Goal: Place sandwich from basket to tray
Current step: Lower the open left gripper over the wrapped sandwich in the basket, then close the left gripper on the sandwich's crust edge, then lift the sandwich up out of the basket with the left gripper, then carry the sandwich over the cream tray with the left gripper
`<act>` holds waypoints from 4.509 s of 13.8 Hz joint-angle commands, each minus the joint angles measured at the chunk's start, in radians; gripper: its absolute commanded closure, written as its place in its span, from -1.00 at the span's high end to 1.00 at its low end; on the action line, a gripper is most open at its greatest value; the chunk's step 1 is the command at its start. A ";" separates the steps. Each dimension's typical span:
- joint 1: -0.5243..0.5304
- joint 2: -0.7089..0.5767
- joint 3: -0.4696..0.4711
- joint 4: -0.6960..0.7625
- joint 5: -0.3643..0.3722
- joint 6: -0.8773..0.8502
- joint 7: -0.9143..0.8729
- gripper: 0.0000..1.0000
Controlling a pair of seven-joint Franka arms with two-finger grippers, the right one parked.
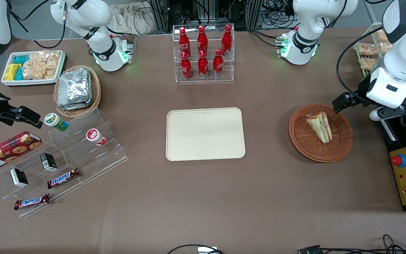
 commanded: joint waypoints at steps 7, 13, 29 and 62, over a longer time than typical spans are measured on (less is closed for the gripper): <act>-0.004 -0.040 0.044 -0.081 0.015 -0.004 -0.004 1.00; -0.004 -0.116 0.149 -0.501 0.014 0.375 -0.006 1.00; -0.003 0.139 0.154 -0.804 0.010 0.961 -0.001 0.81; -0.015 0.297 -0.442 0.342 0.012 -0.220 -0.264 -0.92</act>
